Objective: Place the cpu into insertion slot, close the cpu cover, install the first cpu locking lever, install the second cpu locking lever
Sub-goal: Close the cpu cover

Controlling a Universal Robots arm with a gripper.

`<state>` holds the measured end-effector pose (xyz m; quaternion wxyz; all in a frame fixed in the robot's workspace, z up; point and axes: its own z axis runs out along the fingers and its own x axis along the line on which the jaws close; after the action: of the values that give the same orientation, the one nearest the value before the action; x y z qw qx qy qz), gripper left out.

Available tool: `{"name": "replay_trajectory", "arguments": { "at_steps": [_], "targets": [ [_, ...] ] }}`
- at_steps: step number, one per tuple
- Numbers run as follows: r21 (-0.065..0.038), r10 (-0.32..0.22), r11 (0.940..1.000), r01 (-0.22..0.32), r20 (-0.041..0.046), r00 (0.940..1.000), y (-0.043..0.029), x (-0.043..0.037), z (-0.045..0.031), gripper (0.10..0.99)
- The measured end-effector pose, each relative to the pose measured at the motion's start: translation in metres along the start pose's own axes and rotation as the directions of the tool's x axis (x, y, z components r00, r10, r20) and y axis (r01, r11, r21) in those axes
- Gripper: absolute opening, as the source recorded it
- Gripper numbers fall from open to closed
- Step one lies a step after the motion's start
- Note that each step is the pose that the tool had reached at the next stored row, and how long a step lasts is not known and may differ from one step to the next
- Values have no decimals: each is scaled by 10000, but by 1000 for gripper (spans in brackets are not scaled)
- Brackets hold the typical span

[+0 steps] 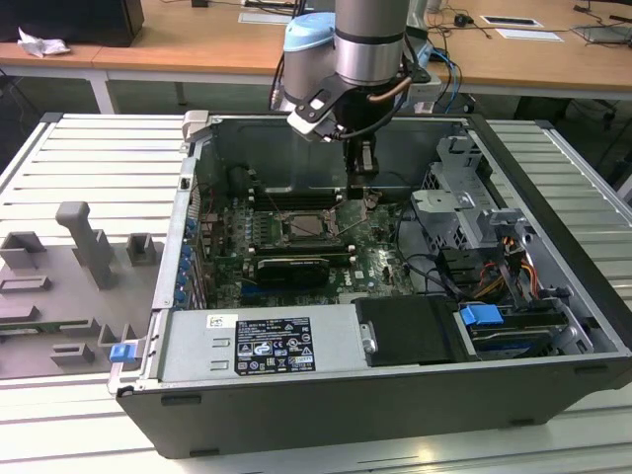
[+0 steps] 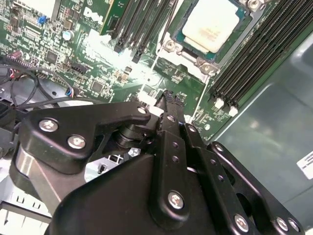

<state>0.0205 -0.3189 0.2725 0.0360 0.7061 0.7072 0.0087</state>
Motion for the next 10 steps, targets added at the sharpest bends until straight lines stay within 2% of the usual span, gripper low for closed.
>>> {"name": "replay_trajectory", "arguments": {
  "at_steps": [10],
  "targets": [
    [2,1,10000,-1,0,10000,138,0,18,106]
  ]
}}
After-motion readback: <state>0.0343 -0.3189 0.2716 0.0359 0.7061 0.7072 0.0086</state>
